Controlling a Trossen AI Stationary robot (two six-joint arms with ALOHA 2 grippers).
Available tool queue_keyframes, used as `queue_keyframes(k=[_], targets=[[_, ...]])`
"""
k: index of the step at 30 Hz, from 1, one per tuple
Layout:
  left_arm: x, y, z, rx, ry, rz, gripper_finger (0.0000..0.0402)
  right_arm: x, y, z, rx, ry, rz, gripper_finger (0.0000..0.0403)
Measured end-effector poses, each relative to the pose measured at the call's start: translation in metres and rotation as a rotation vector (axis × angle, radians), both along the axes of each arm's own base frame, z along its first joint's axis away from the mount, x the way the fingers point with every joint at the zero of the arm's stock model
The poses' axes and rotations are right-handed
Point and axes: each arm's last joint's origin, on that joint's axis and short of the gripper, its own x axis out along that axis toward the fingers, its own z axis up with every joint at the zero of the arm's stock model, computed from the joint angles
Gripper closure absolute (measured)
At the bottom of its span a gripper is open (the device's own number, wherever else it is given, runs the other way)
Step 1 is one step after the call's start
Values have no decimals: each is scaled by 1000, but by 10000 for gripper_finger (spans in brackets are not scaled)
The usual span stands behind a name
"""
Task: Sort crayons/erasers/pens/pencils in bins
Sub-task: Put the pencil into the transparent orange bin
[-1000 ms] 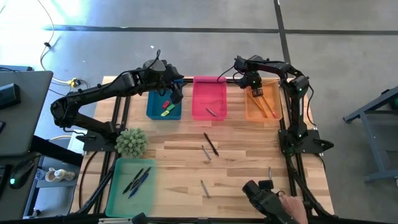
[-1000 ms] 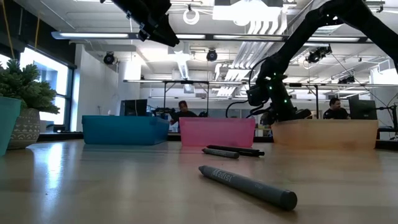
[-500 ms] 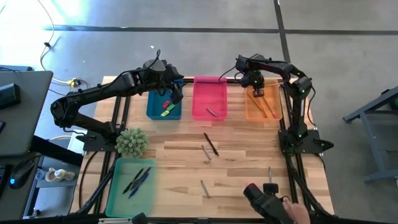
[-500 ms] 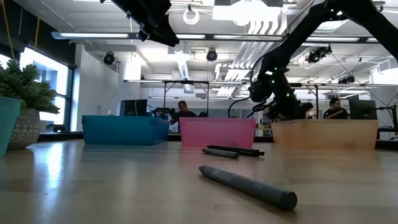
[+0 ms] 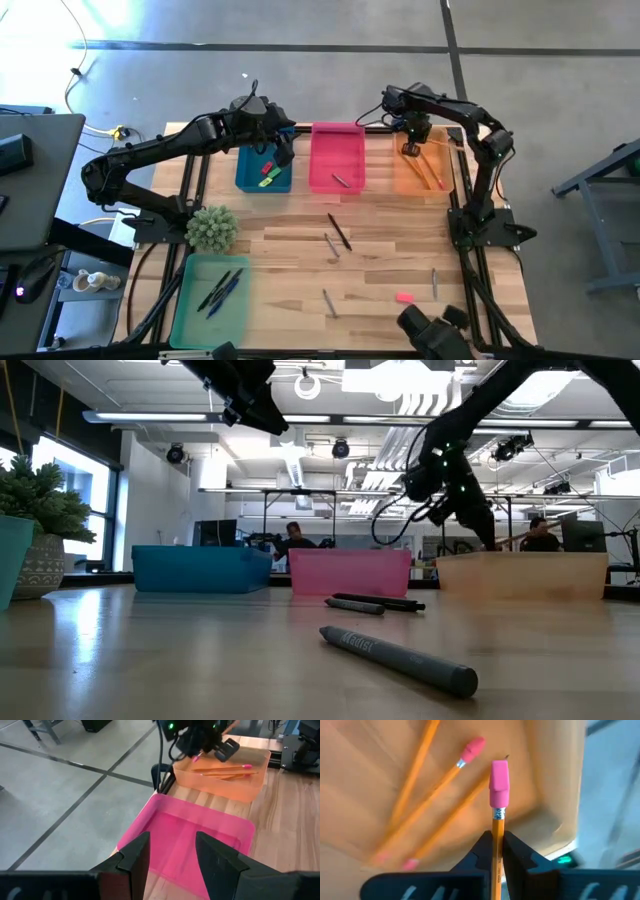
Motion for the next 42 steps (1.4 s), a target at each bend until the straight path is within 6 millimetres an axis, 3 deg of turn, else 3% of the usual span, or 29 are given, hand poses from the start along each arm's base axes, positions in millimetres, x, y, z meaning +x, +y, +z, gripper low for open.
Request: queue_keyframes(k=[6,11,17,23,31,42], targets=[[0,0,0,-1,0,0,257,-2,10,26,-89,-221,-359,396],[0,0,0,0,-1,0,257,3,7,31,-162,-350,-555,396],[0,0,0,-1,0,-1,257,10,-1,25,-234,-396,-615,396],[0,0,0,-5,-2,2,257,10,-1,15,-217,-324,-615,396],[0,0,0,-11,-3,6,257,6,6,-20,-202,-288,-608,396],[0,0,0,-9,-2,4,257,-2,12,-41,-146,-296,-616,378]])
